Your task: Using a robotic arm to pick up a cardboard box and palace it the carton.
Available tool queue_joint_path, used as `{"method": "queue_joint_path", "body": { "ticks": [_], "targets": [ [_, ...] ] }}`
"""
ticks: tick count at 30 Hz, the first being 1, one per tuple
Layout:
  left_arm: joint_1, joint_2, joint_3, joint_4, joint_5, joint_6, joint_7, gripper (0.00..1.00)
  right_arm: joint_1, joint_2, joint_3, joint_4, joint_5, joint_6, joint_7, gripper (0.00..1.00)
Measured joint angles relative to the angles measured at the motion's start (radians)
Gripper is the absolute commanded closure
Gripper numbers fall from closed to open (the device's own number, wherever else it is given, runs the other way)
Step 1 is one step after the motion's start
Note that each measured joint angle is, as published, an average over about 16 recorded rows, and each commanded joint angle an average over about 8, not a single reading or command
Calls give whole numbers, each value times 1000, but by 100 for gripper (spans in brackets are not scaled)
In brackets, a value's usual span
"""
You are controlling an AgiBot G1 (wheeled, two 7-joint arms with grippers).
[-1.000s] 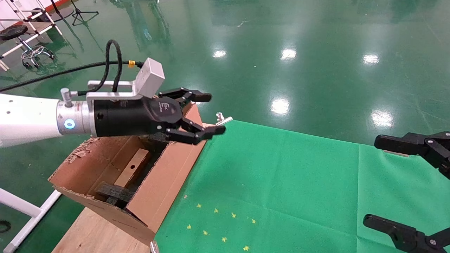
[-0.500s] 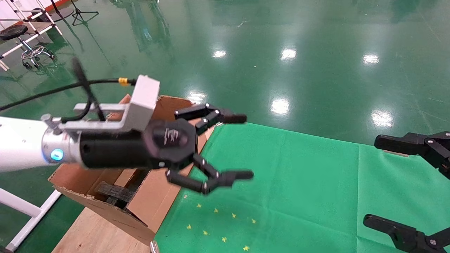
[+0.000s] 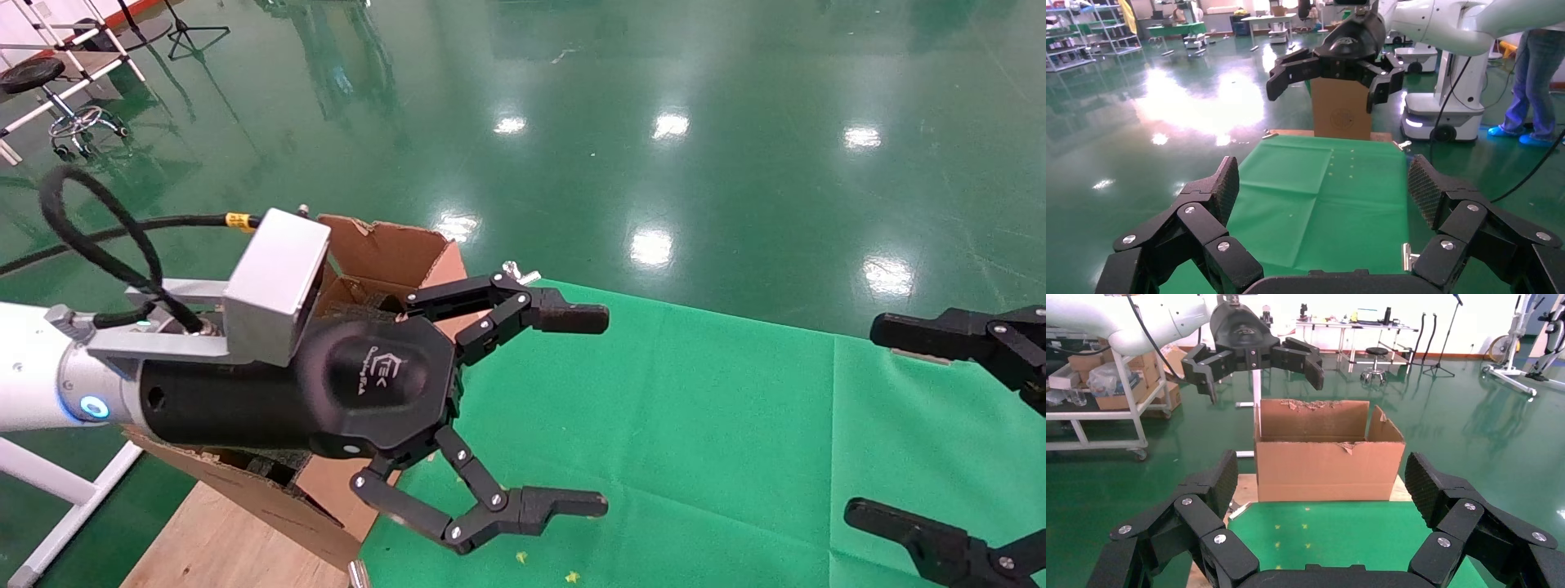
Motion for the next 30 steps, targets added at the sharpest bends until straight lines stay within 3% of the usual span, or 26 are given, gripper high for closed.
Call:
{"method": "queue_joint_path", "body": {
  "ticks": [30],
  "targets": [
    [-18,3,7,23,29,-9,-4,0,0,0,0,0,0,0,0,0]
  ]
}}
